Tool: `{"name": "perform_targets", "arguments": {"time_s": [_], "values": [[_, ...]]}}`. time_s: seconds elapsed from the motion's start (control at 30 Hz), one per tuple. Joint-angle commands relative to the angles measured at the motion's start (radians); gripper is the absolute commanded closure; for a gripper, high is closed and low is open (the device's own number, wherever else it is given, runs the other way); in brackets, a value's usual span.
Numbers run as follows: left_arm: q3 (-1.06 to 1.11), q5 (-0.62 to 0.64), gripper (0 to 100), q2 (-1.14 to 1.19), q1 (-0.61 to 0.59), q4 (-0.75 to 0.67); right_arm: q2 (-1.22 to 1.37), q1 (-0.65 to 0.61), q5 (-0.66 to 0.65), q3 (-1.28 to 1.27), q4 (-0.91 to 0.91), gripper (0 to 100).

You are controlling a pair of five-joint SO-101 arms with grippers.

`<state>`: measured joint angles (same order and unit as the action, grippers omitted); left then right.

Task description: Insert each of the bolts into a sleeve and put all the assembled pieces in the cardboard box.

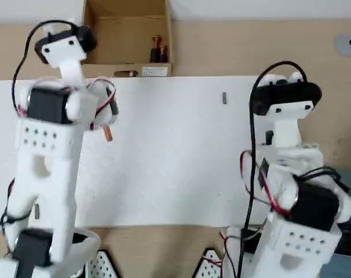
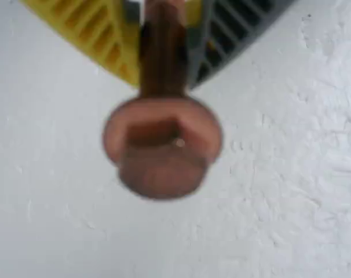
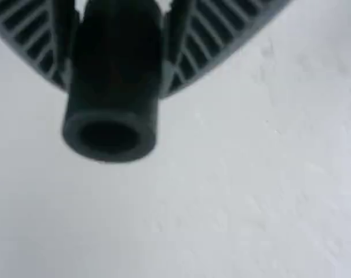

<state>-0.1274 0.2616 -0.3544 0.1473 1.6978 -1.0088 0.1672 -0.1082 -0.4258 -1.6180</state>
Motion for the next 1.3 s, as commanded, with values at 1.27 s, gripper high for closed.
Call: {"name": "perform_targets", "arguments": {"time_s": [1.27], "values": [[1.217, 0.017, 100, -1.472, 0.227, -0.836, -0.921, -0.951, 0.275, -0.993, 0.669, 98.9]]}}
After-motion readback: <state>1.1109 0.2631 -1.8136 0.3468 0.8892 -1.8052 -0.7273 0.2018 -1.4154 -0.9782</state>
